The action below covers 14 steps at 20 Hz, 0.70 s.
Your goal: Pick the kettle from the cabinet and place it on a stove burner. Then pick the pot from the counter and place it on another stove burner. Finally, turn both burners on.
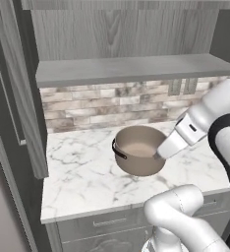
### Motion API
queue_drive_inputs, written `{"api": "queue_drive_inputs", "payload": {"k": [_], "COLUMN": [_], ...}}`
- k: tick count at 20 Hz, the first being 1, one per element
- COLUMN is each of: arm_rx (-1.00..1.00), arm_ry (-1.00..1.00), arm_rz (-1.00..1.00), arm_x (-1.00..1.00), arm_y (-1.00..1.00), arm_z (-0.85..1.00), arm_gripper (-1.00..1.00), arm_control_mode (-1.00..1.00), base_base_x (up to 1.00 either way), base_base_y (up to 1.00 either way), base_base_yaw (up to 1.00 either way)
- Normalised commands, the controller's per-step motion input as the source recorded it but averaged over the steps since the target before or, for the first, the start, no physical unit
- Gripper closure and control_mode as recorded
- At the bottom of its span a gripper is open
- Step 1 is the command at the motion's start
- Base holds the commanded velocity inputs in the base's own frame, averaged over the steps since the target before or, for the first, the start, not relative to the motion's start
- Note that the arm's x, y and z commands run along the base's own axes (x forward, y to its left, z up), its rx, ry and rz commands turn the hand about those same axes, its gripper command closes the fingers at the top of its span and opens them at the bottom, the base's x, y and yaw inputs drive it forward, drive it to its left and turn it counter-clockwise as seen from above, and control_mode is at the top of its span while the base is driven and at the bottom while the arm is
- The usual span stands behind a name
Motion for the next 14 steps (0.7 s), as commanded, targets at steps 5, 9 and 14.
{"api": "queue_drive_inputs", "payload": {"k": [5,9,14], "arm_rx": [-0.16,-0.15,-0.14], "arm_ry": [-0.03,-0.08,-0.07], "arm_rz": [0.0,0.0,0.0], "arm_x": [0.07,0.02,0.0], "arm_y": [-0.17,-0.18,-0.12], "arm_z": [-0.13,-0.03,-0.02], "arm_gripper": [-1.0,-1.0,-1.0], "arm_control_mode": [-1.0,-1.0,-1.0], "base_base_x": [0.0,0.0,0.0], "base_base_y": [0.0,0.0,0.0], "base_base_yaw": [0.0,0.0,0.0]}}
